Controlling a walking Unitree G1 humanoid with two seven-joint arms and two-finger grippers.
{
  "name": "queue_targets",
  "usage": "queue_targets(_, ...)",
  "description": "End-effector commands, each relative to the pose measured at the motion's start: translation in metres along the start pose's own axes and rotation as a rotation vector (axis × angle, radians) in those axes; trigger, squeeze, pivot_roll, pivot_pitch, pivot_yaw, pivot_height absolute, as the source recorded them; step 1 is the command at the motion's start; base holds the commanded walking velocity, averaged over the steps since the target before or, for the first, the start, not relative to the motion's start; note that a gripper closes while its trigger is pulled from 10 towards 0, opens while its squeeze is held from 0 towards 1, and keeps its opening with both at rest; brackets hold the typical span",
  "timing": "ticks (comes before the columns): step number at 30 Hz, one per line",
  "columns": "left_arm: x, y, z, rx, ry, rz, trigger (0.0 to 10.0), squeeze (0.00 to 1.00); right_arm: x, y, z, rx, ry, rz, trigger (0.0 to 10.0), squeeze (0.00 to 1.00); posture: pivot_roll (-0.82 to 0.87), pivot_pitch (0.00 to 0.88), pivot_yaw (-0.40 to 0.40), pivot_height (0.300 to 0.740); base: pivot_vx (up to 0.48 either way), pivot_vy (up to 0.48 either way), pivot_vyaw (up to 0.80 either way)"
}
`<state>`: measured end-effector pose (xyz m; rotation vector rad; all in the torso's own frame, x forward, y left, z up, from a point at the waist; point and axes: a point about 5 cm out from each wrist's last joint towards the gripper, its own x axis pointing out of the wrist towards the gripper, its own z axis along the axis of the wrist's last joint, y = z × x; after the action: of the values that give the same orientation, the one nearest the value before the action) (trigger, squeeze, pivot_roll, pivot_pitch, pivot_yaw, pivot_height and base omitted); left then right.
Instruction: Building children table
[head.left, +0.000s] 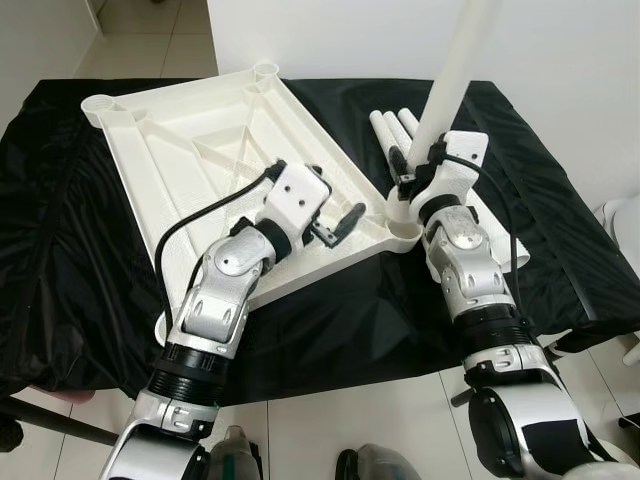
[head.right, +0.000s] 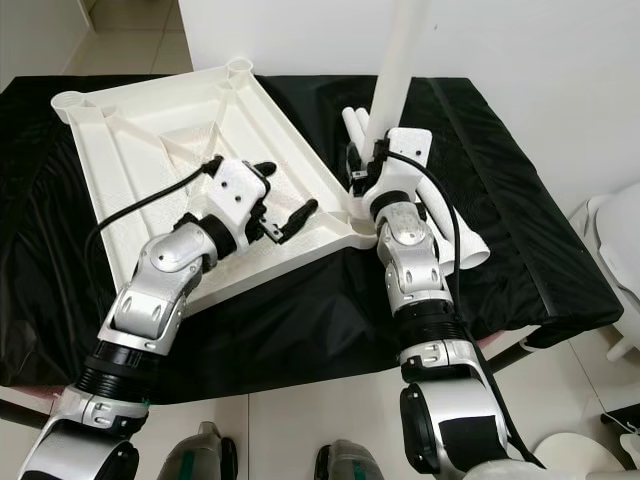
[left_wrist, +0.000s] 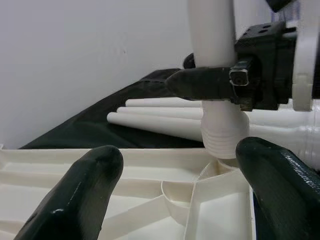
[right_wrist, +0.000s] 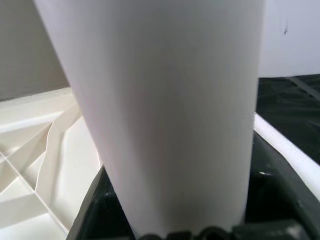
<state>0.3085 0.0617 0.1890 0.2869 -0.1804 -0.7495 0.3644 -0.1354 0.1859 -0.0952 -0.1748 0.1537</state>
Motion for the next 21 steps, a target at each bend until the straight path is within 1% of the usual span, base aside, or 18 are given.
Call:
queue_targets(1,-0.002,-0.006,-0.006,0.004,0.022,-0.033,10.0,0.00,-0.002,0.002,-0.002,-0.015,0.014,0.024,10.0,0.00,-0.02,0.000,-0.017,0.740,0.000,0.000,0.00)
queue_targets(2,-0.003,-0.009,-0.010,0.007,0.038,-0.051,10.0,0.00,-0.003,0.003,-0.003,-0.017,0.021,0.034,10.0,0.00,-0.02,0.000,-0.017,0.740,0.000,0.000,0.00)
queue_targets(4,-0.003,-0.009,-0.010,0.007,0.038,-0.051,10.0,0.00,-0.003,0.003,-0.003,-0.017,0.021,0.034,10.0,0.00,-0.02,0.000,-0.017,0.740,0.000,0.000,0.00)
queue_targets(6,-0.005,-0.014,-0.015,0.011,0.064,-0.078,10.0,0.00,-0.005,0.004,-0.005,-0.021,0.034,0.046,10.0,0.00,-0.02,0.000,-0.018,0.740,0.000,0.000,0.00)
queue_targets(7,-0.005,-0.014,-0.015,0.011,0.064,-0.078,10.0,0.00,-0.005,0.004,-0.005,-0.021,0.034,0.046,10.0,0.00,-0.02,0.000,-0.018,0.740,0.000,0.000,0.00)
queue_targets(9,-0.006,-0.020,-0.023,0.010,0.104,-0.110,10.0,0.00,-0.007,0.004,-0.008,-0.027,0.048,0.056,10.0,0.00,-0.03,0.000,-0.017,0.740,0.000,0.000,0.00)
queue_targets(11,-0.007,-0.023,-0.026,0.014,0.117,-0.120,10.0,0.00,-0.008,0.005,-0.009,-0.029,0.053,0.059,10.0,0.00,-0.03,0.000,-0.017,0.740,0.000,0.000,0.00)
queue_targets(16,-0.008,-0.023,-0.028,0.013,0.123,-0.129,10.0,0.00,-0.009,0.002,-0.012,-0.036,0.068,0.053,10.0,0.00,-0.03,0.000,-0.016,0.740,0.000,0.000,0.00)
queue_targets(18,-0.008,-0.023,-0.027,0.016,0.122,-0.128,10.0,0.00,-0.011,-0.003,-0.010,-0.030,0.065,0.027,10.0,0.00,-0.03,0.000,-0.016,0.740,0.000,0.000,0.00)
queue_targets(21,-0.008,-0.023,-0.027,0.015,0.121,-0.129,10.0,0.00,-0.012,-0.005,-0.010,-0.026,0.064,0.014,10.0,0.00,-0.03,0.000,-0.015,0.740,0.000,0.000,0.00)
